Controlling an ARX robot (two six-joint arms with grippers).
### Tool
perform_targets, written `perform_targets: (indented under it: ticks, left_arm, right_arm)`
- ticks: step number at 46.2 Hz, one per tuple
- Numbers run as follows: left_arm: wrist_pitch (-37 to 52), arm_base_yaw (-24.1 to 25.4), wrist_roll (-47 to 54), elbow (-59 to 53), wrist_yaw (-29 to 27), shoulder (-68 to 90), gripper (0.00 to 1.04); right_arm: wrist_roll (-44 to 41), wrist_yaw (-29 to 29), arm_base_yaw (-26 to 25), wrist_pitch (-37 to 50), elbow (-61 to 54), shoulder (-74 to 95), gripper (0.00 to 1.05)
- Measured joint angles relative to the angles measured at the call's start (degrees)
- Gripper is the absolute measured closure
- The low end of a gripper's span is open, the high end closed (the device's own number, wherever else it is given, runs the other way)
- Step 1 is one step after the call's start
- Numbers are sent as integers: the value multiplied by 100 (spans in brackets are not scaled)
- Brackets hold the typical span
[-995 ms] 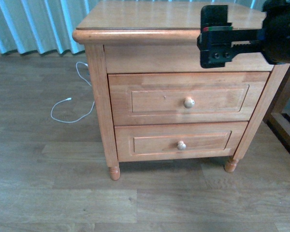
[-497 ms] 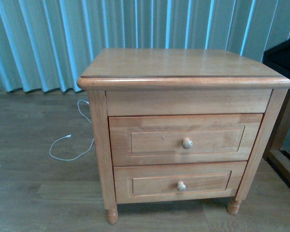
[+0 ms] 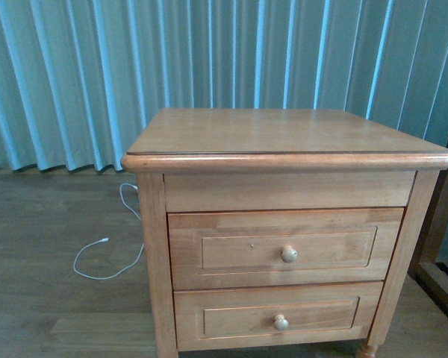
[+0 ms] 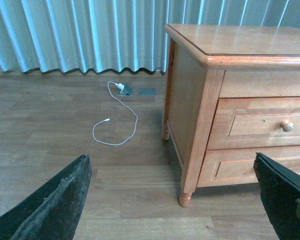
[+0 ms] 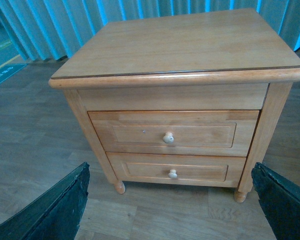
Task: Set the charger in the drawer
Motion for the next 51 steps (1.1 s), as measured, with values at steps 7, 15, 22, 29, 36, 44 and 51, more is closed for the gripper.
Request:
perform_targets:
  ticks: [7,15,22,29,36,44,51]
  left_arm:
    - [0,0,0,0,0,0,6]
    - [0,0,0,0,0,0,6]
    - [0,0,0,0,-2,0,6]
    - [0,0,0,0,0,0,6]
    - [0,0,0,0,0,0,6]
    - [0,0,0,0,-4,0,6]
    - [0,0,0,0,0,0,6]
  right_arm:
    - [-142,579,98,411,-157,-35,14]
    - [-625,1353,-260,1394,-1093,-616,49]
    - [-699,977,-590,1412,-1515,-981,76]
    - [-728,662,-944,1373,-1897,-1440,103]
    - [-728,24,-1609,1226,-2149,-1827,103]
    - [-730,-17,-1644,1080,-2293,-2142,103]
    - [-730,-20,-1648,911,-2406,-2415,103]
